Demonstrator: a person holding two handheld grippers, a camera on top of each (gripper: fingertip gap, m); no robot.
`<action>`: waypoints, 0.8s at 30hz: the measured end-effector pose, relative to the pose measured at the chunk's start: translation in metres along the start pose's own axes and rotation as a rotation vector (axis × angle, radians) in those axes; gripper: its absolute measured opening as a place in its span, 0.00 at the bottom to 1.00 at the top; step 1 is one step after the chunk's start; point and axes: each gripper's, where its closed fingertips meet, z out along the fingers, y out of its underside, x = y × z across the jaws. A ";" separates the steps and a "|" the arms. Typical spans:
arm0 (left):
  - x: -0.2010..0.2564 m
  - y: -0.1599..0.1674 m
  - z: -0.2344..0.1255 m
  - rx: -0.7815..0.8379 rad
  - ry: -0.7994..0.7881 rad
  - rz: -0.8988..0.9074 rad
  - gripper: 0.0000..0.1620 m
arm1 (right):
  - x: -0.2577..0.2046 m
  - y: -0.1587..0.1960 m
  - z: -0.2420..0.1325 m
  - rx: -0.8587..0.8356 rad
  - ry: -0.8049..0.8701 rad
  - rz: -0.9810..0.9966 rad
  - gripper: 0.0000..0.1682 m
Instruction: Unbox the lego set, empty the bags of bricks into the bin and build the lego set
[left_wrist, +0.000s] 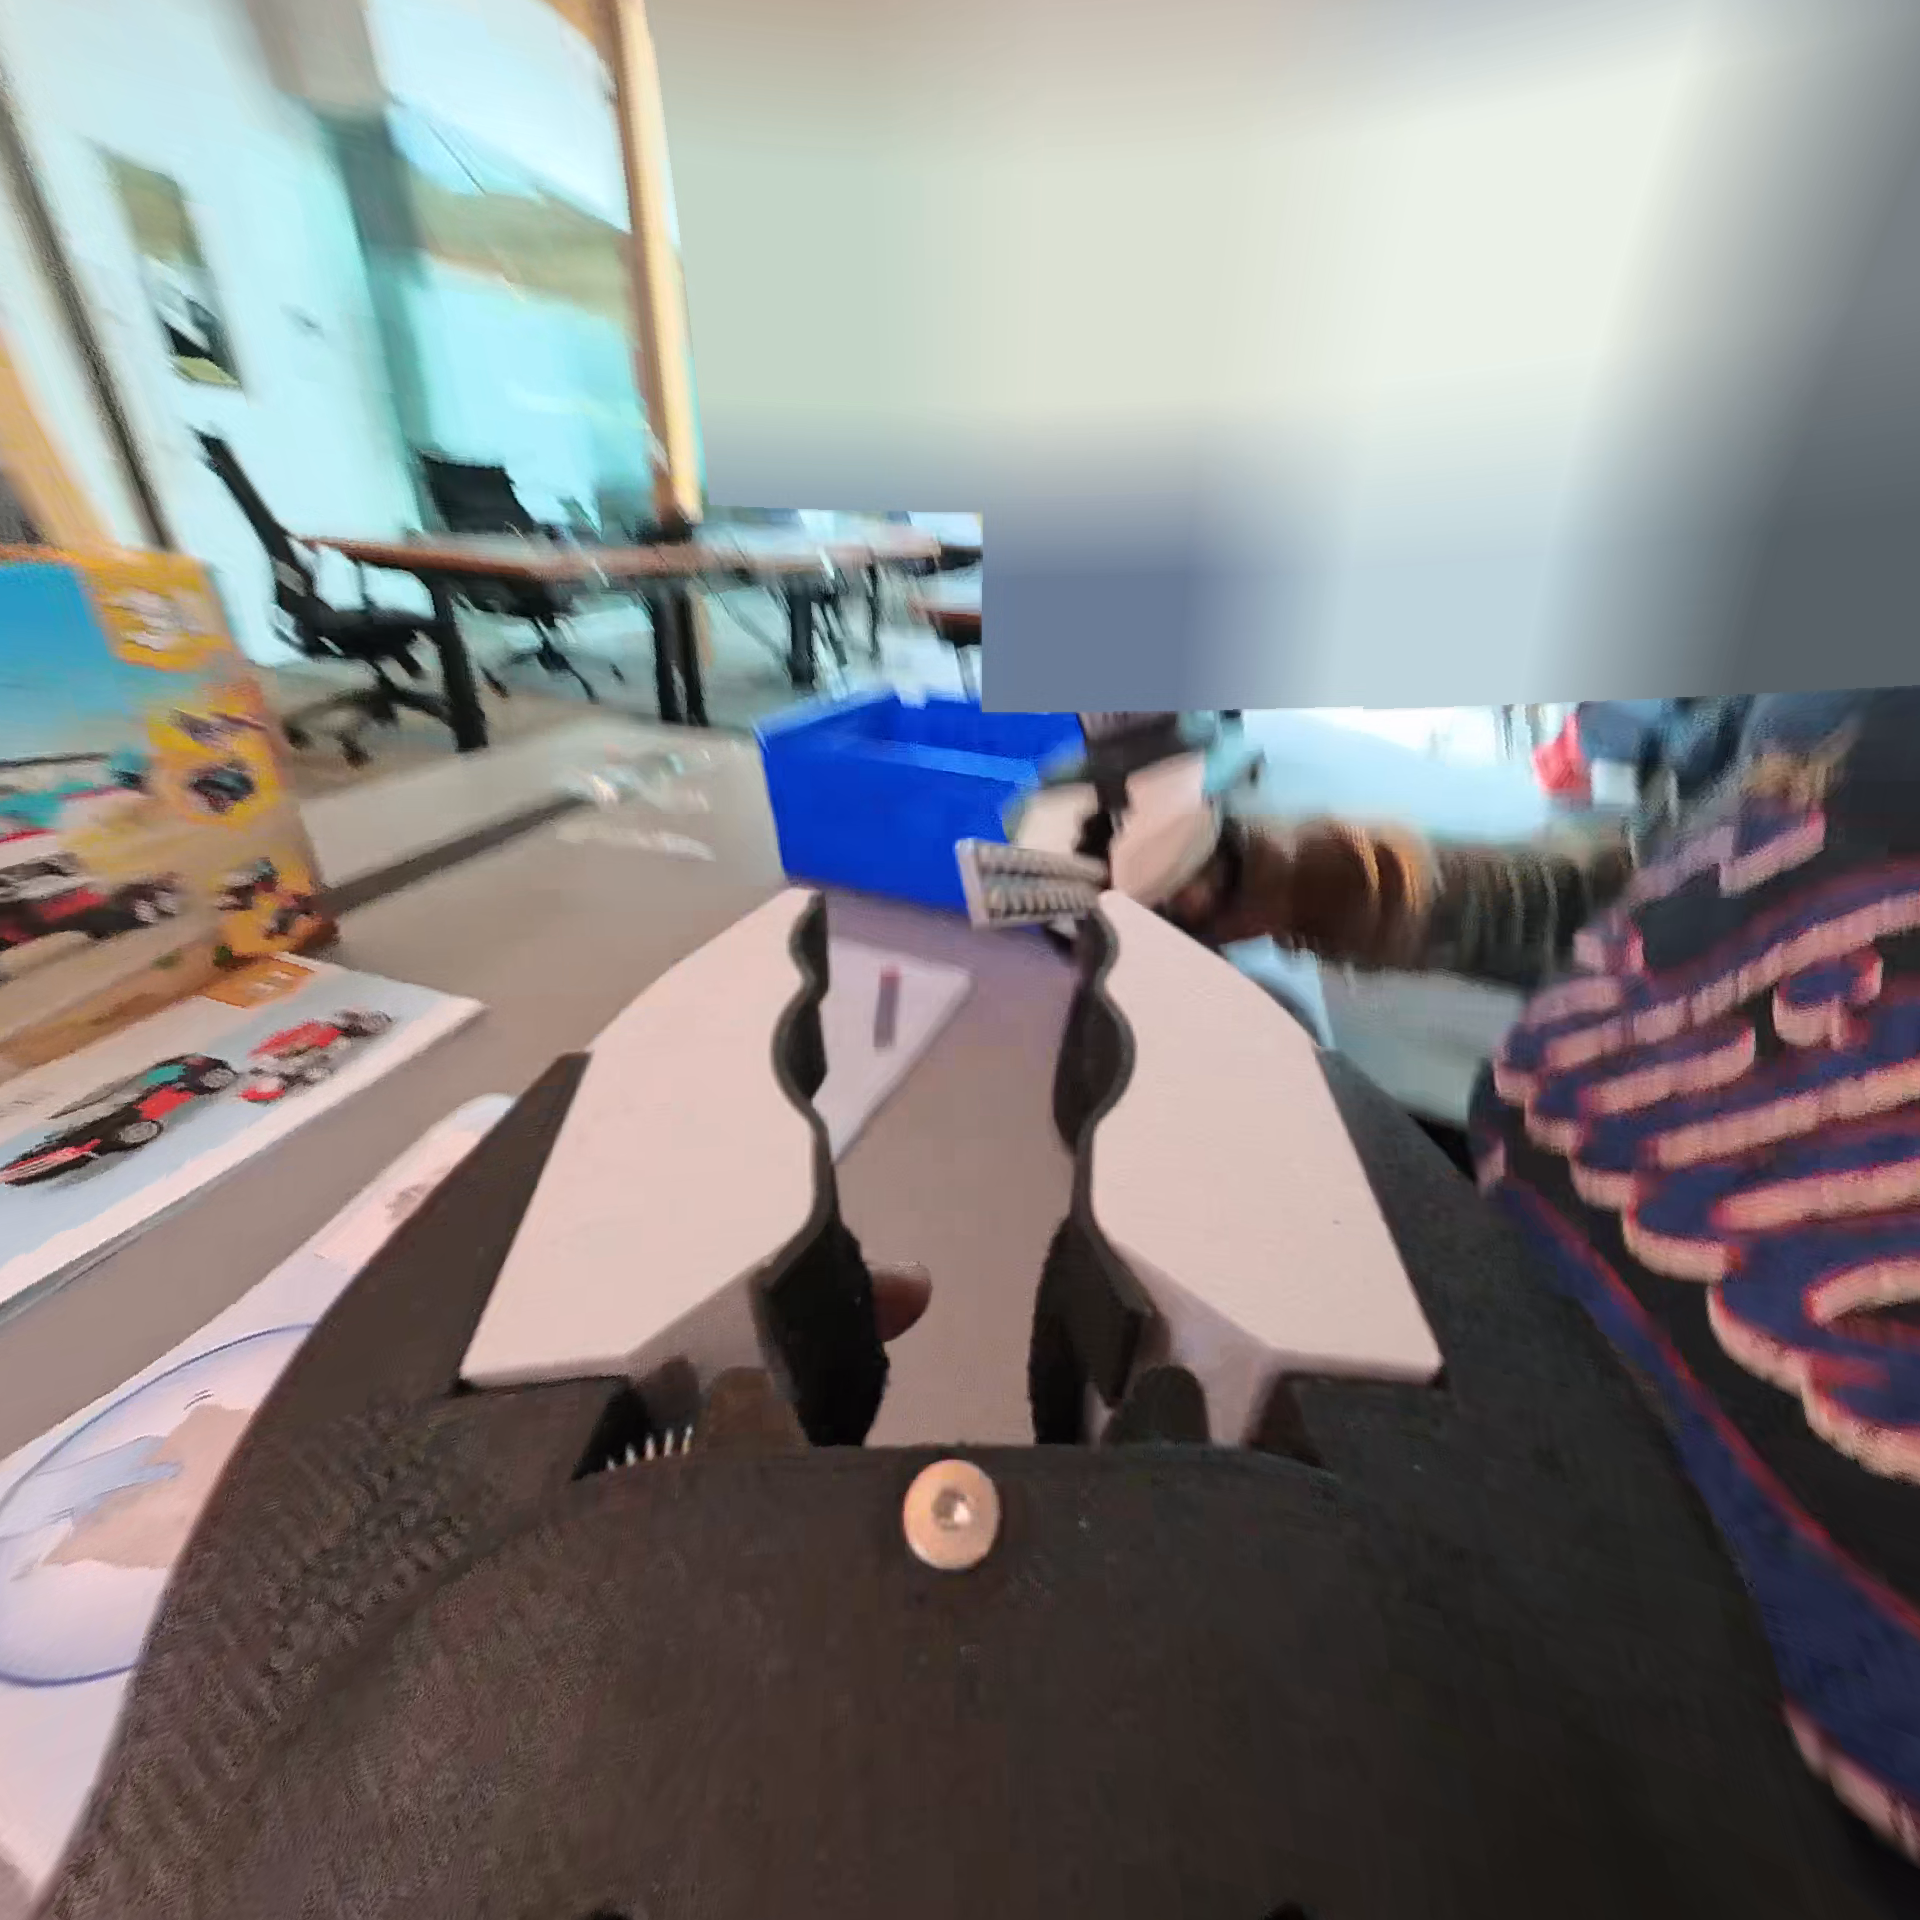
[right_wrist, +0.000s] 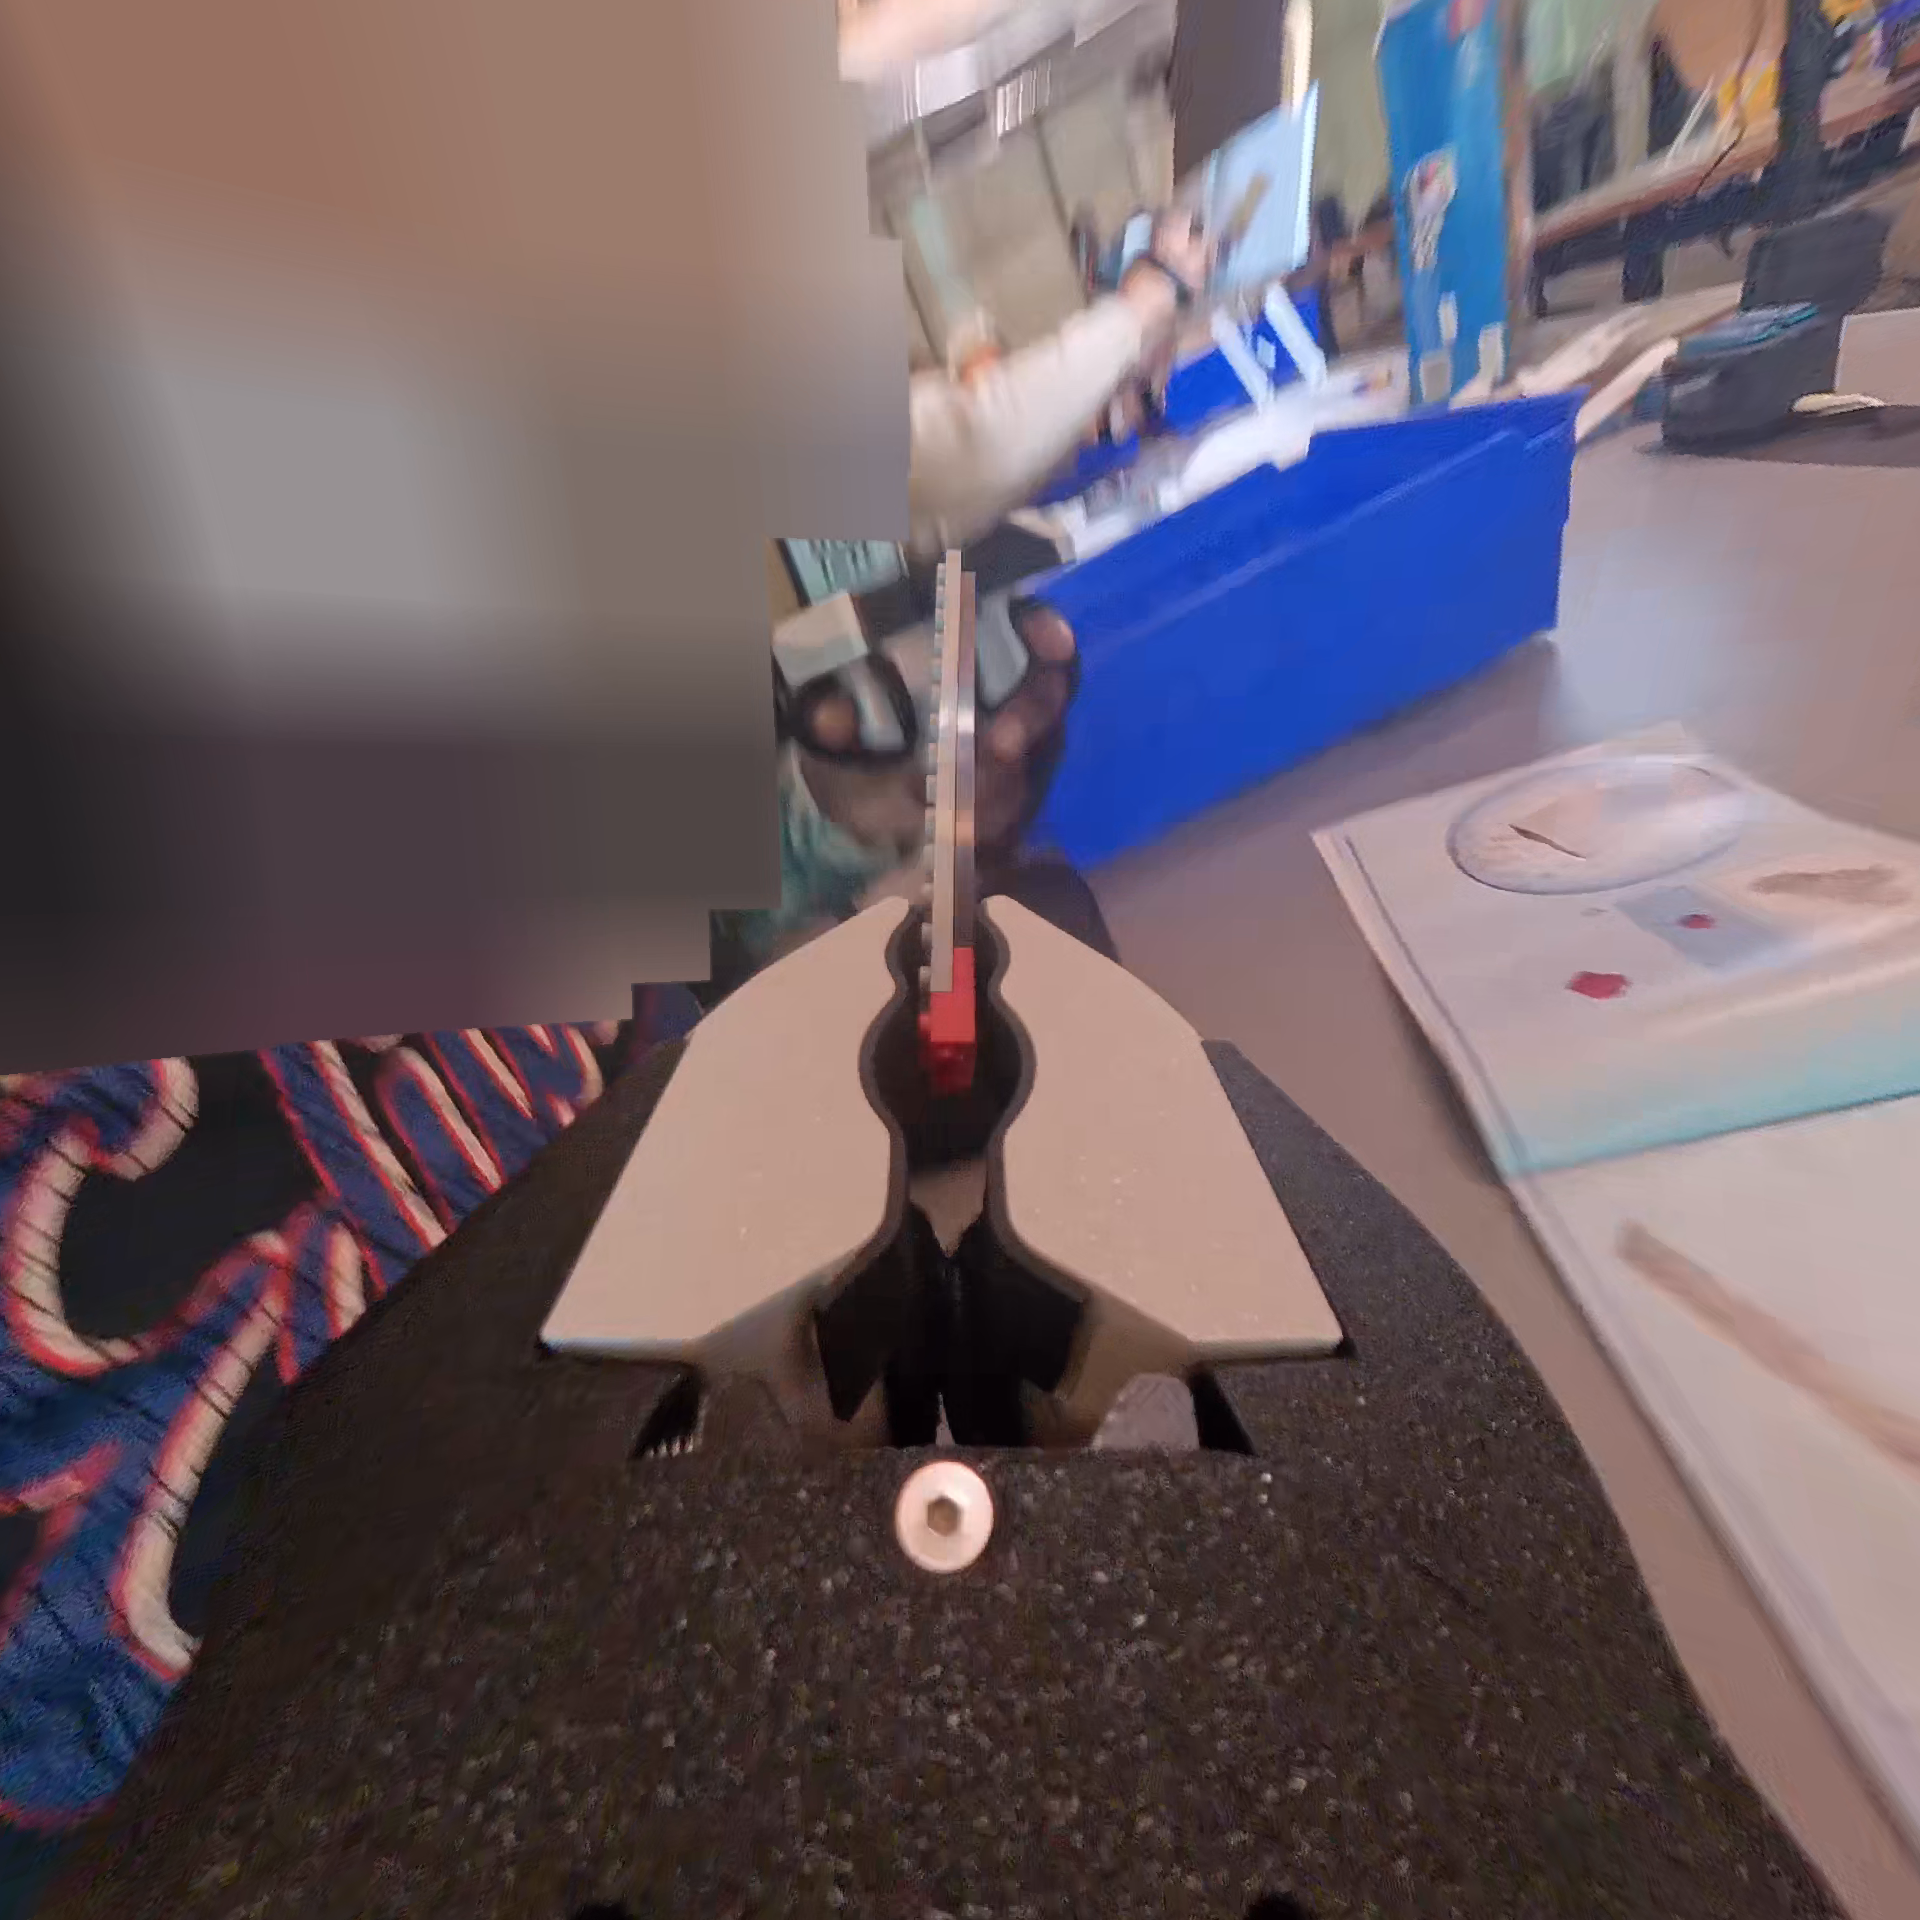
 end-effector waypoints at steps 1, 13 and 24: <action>-0.004 -0.009 -0.001 0.106 -0.030 -0.055 0.31 | -0.001 -0.006 0.000 0.083 -0.028 0.080 0.05; 0.014 0.001 0.049 0.335 0.077 -0.476 0.12 | -0.001 -0.013 0.014 0.426 0.034 0.086 0.05; 0.027 0.003 0.059 0.262 0.122 -0.314 0.05 | -0.005 -0.005 0.021 0.355 0.071 -0.010 0.08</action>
